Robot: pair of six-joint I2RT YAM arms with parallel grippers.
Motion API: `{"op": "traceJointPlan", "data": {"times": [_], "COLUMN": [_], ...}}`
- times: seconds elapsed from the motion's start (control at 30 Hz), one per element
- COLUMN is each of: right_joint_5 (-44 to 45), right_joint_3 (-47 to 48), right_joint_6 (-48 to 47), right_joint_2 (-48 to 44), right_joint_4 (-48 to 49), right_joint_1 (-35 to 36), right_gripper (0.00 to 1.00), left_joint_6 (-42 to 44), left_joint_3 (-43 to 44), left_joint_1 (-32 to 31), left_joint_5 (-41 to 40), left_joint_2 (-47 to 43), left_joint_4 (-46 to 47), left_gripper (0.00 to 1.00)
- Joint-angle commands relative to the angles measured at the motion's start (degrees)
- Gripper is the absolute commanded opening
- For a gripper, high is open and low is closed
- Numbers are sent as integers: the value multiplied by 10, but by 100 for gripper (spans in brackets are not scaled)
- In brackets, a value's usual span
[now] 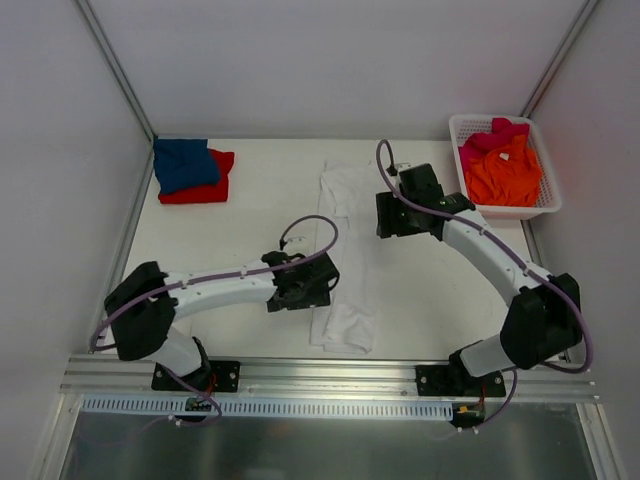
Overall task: Fold and stack the t-shirts
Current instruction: Fold the tshirt
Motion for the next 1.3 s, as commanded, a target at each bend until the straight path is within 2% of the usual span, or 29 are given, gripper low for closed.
{"op": "traceJointPlan", "data": {"times": [0.0, 0.1, 0.13, 0.2, 0.33, 0.5, 0.63, 0.87, 1.27], "right_joint_5": [-3, -11, -15, -27, -50, -77, -91, -110, -164], "right_joint_3": [77, 176, 177, 244, 356, 474, 532, 577, 564], "right_joint_6": [-21, -32, -33, -36, -31, -25, -20, -7, 34], "right_joint_2": [66, 148, 171, 217, 355, 455, 508, 555, 600], "right_joint_4": [19, 16, 13, 11, -2, -15, -18, -23, 5], "right_joint_1": [-4, -10, -11, -13, -21, -28, -41, -50, -49], "right_gripper": [62, 62, 62, 62, 62, 62, 62, 62, 62], "left_joint_6": [26, 71, 79, 96, 128, 126, 133, 131, 130], "left_joint_3": [12, 6, 6, 2, -4, -17, -20, -27, -34], "left_joint_1": [46, 98, 111, 154, 202, 212, 216, 223, 226], "left_joint_5": [-71, -123, -124, -133, -126, -124, -126, -129, -128], "left_joint_2": [-130, -220, -238, -275, -287, -279, -270, -261, -264], "left_joint_4": [-71, -75, -75, -75, -75, -75, -75, -74, -74], "left_gripper": [99, 99, 99, 99, 99, 99, 99, 99, 99]}}
